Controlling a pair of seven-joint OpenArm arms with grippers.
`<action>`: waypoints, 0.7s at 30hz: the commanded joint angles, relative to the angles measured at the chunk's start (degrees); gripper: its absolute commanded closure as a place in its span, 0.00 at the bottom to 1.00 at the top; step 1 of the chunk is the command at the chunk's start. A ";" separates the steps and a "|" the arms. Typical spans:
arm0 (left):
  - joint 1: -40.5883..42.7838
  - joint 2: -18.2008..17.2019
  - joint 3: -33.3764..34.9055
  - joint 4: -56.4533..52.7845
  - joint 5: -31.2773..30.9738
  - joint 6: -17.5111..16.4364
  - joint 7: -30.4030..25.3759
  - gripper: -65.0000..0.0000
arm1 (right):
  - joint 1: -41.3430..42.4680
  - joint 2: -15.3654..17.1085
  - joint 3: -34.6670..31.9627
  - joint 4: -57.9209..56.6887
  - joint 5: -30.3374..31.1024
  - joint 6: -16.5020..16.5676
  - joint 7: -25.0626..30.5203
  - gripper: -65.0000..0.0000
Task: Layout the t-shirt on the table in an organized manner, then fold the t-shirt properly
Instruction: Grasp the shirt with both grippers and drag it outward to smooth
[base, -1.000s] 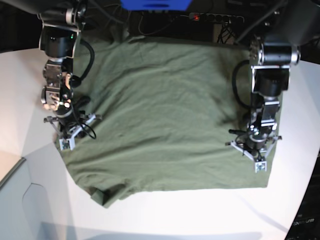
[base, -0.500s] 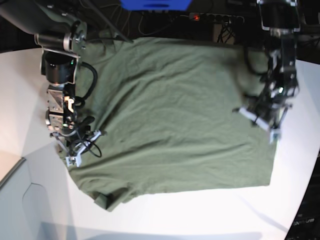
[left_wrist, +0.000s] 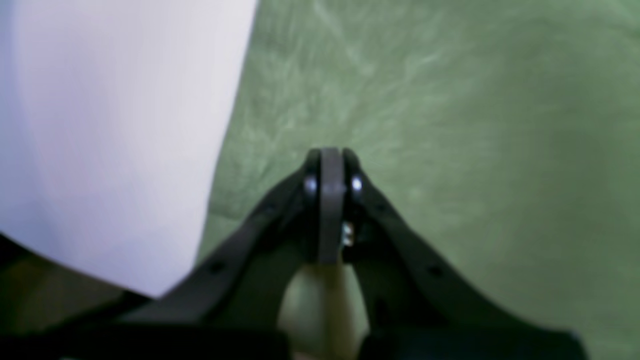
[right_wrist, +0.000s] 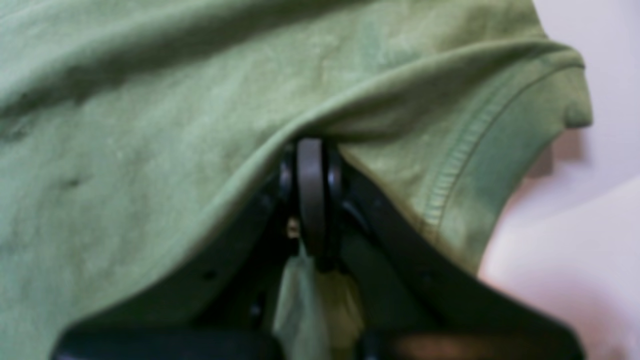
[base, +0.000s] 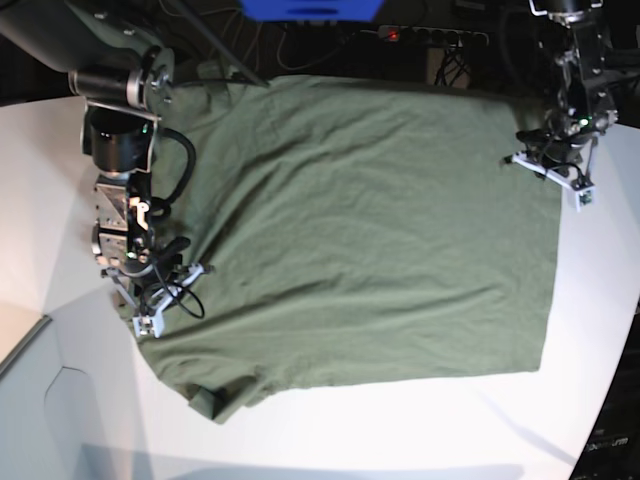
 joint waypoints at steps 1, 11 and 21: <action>-1.35 -0.95 1.17 -1.85 -0.31 -0.28 0.41 1.00 | 0.84 -0.52 -0.06 0.47 -0.16 0.17 -0.74 1.00; -11.46 -1.31 11.20 -23.21 -0.14 -0.28 -13.74 1.00 | 0.67 -0.69 -0.06 0.47 -0.25 0.17 -0.74 1.00; -19.55 -1.39 11.81 -32.62 -0.14 -0.28 -15.15 1.00 | 2.07 1.33 -0.15 -0.76 -0.43 -5.63 7.70 1.00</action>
